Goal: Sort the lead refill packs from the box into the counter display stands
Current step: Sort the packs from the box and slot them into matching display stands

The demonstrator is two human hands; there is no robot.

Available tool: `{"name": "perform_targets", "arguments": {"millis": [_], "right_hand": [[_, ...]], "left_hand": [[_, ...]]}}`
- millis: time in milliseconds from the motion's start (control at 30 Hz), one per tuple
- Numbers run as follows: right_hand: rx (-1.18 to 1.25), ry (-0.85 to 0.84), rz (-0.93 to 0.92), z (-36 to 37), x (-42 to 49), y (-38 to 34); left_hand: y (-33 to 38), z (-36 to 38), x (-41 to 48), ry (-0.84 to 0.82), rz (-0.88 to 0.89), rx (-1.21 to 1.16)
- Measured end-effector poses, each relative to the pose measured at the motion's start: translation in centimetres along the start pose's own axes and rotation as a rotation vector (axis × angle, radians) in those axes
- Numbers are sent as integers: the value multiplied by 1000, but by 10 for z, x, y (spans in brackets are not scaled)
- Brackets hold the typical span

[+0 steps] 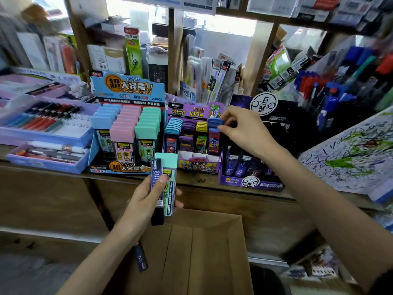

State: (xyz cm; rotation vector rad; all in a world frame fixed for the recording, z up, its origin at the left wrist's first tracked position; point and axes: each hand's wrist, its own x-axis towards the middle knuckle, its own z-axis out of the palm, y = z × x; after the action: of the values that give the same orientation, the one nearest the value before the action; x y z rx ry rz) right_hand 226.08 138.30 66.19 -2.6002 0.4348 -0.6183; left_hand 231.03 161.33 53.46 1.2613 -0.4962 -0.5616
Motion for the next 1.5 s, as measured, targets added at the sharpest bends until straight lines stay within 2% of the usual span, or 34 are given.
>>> {"name": "perform_targets", "arguments": {"millis": [400, 600, 767, 900, 1067, 1167, 1300, 1400, 1500], "right_hand": [[62, 45, 12, 2, 4, 6], [-25, 48, -31, 0, 10, 7], [-194, -68, -49, 10, 9, 14], [-299, -96, -51, 8, 10, 15], [-147, -20, -120, -32, -10, 22], [-87, 36, -84, -51, -40, 39], [-159, 166, -41, -45, -82, 68], [-192, 195, 3, -31, -93, 82], [-237, 237, -45, -20, -94, 85]], "left_hand": [[-2, -3, 1, -26, 6, 37], [-2, -4, 1, -20, 18, 70], [0, 0, 1, -19, 10, 74], [3, 7, 2, -41, 20, 91], [5, 18, 4, -68, 25, 94], [4, 27, 5, -89, 26, 91], [0, 39, 9, -112, 5, 94], [0, 48, 11, -137, 4, 105], [-1, 54, 13, -137, 14, 108]]}}
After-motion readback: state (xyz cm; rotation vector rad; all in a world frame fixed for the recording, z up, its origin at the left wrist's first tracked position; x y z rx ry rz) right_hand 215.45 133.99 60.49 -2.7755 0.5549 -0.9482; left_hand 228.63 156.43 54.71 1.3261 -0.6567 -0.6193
